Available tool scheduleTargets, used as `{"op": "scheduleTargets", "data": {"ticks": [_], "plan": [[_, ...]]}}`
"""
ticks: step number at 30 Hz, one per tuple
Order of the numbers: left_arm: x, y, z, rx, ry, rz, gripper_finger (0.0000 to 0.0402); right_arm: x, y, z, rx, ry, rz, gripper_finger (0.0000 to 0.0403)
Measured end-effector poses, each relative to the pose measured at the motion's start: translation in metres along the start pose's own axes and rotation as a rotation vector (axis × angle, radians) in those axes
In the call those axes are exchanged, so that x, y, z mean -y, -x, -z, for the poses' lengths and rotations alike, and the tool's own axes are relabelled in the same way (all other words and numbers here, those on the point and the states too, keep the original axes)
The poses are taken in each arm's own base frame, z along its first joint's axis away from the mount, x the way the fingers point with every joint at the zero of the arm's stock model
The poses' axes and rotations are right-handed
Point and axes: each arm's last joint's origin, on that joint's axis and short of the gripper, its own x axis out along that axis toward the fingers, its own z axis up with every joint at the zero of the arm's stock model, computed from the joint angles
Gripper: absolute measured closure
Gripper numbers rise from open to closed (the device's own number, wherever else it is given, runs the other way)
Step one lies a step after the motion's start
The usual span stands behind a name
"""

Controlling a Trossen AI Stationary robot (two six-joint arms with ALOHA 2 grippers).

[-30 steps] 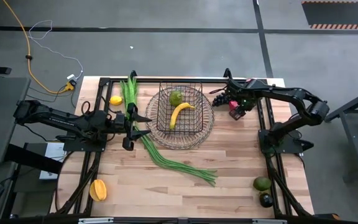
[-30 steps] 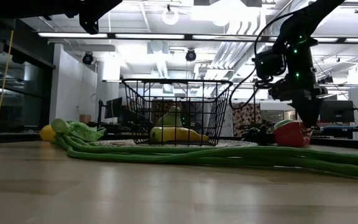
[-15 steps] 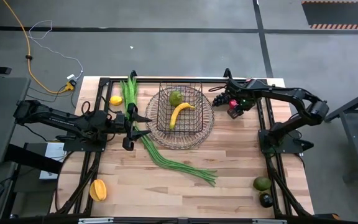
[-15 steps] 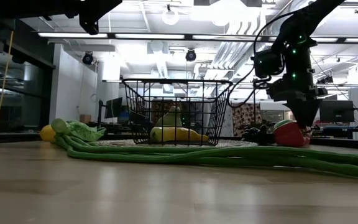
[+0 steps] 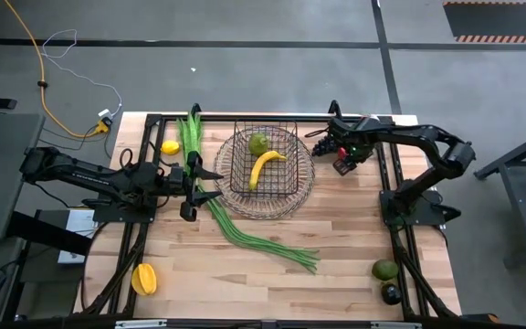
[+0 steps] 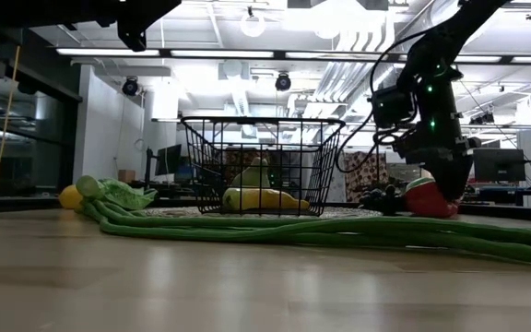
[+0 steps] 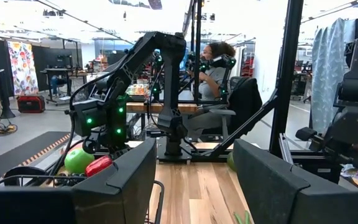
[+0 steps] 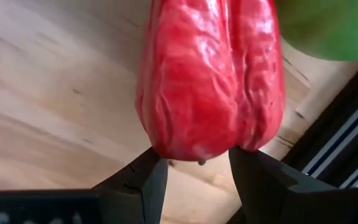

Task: Build produce basket
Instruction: Put the red bell pepper into the black mesh basket

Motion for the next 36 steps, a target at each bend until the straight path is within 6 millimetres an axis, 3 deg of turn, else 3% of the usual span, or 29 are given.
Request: {"op": "scheduleTargets", "data": {"ticks": [12,28,36], "plan": [[0.0,0.0,0.0,0.0,0.0,0.0,0.02,-0.001,-0.008,-0.005,-0.004,-0.005,0.04,0.0249],[0.0,0.0,0.0,-0.003,0.0,0.0,0.02,-0.001,-0.008,-0.004,-0.006,0.004,0.053,0.039],[0.0,0.0,0.0,-0.005,-0.001,0.0,0.02,0.002,0.001,0.008,-0.145,0.054,0.089,0.0396]]}}
